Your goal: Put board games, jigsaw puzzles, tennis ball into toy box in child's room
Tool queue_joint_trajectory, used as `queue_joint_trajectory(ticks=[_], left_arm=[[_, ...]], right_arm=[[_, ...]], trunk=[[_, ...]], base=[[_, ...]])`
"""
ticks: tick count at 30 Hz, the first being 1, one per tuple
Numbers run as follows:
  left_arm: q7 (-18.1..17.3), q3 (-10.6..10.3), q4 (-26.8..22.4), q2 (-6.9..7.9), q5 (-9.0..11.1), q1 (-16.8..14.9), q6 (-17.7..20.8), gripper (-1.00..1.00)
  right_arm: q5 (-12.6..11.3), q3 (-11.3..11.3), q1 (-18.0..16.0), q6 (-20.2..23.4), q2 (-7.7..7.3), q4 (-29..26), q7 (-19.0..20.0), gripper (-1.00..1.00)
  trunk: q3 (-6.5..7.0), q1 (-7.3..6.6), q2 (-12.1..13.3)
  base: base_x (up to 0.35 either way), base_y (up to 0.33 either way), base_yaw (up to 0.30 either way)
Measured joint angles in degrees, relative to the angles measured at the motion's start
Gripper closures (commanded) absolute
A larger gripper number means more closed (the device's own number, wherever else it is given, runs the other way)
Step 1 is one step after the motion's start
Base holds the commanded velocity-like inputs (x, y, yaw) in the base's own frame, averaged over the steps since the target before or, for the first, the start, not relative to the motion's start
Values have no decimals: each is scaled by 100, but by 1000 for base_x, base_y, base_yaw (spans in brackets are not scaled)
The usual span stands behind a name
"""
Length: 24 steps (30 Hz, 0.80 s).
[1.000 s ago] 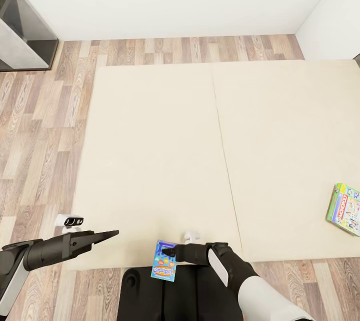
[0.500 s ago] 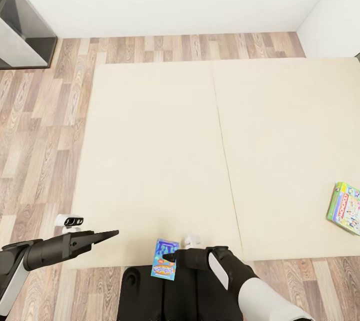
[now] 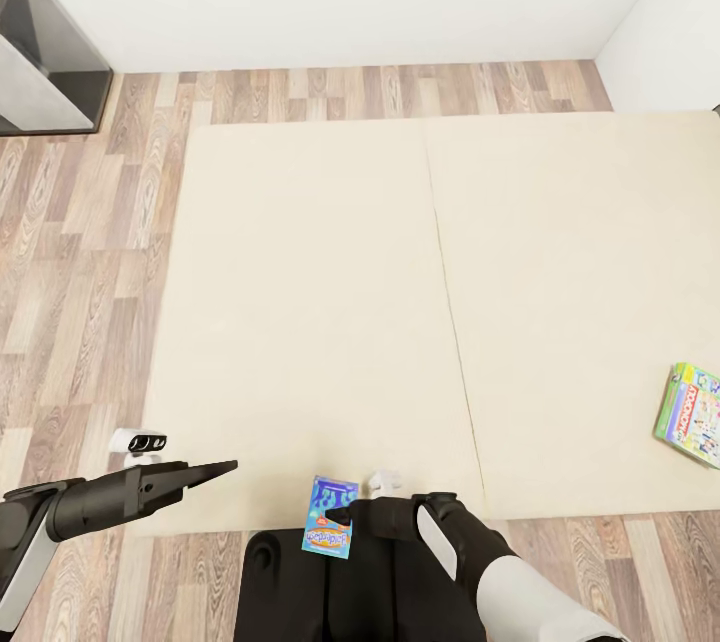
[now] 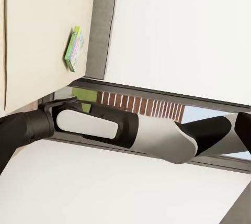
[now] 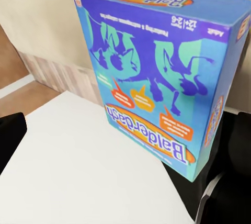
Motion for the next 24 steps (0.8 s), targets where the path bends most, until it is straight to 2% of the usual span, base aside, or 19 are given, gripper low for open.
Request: queue_joint_trajectory(ticks=[24], left_arm=[[0,0,0,0,0,0,0,-100]], right_arm=[[-41,-4,0,-20,0,0,0,-100]], trunk=[[-71,0,0]], base=[[0,0,0]])
